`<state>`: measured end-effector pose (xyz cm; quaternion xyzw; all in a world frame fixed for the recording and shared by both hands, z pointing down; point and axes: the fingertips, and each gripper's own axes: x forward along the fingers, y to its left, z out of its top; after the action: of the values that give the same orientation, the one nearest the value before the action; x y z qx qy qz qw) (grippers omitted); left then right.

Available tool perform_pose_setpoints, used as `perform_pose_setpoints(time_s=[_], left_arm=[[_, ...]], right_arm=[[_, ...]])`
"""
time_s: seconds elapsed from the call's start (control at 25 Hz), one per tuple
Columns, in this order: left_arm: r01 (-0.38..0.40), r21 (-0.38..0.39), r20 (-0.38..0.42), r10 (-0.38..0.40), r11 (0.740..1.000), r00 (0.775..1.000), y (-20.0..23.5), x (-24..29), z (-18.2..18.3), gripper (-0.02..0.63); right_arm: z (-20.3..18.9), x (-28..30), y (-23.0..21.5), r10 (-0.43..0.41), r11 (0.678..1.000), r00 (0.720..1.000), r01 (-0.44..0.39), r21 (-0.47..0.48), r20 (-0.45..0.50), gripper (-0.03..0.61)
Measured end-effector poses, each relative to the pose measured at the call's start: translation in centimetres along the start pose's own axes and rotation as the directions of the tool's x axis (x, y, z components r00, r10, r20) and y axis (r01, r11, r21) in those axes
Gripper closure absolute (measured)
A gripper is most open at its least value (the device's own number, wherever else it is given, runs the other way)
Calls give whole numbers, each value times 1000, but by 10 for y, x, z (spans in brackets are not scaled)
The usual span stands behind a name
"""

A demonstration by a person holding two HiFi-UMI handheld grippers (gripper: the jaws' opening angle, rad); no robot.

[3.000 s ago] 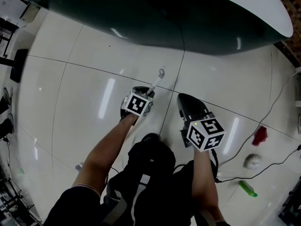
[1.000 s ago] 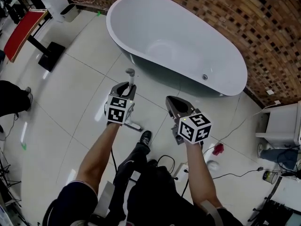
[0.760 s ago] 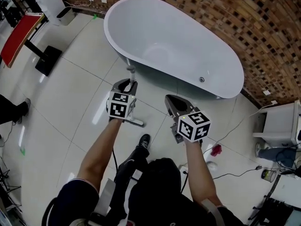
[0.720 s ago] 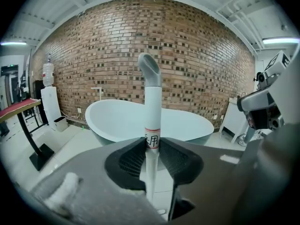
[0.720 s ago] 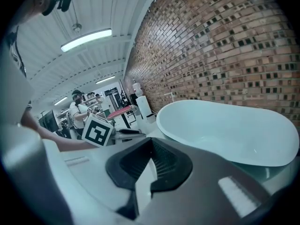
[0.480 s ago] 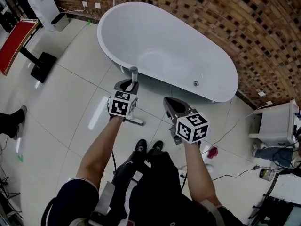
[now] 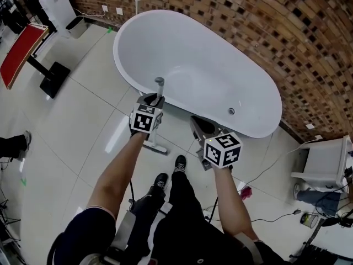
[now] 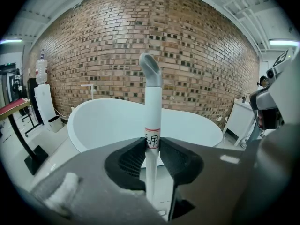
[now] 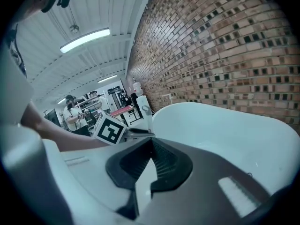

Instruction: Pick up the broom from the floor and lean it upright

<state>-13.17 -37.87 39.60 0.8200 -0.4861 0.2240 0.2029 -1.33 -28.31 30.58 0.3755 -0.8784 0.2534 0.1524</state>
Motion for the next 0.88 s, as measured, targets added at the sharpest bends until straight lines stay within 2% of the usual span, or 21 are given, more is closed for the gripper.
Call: perform_pose_setpoints(time_s=[0.36, 0.6, 0.88], left_arm=[[-58, -30, 0, 58, 998, 998, 24, 57, 15, 515], [-91, -37, 11, 92, 995, 996, 37, 82, 21, 517], [-89, -38, 30, 90, 995, 996, 44, 99, 24, 517]], right_arm=[[5, 32, -43, 61, 998, 996, -61, -1, -70, 578], [20, 45, -67, 75, 997, 995, -75, -7, -68, 578], [31, 57, -85, 81, 997, 993, -82, -6, -80, 578]])
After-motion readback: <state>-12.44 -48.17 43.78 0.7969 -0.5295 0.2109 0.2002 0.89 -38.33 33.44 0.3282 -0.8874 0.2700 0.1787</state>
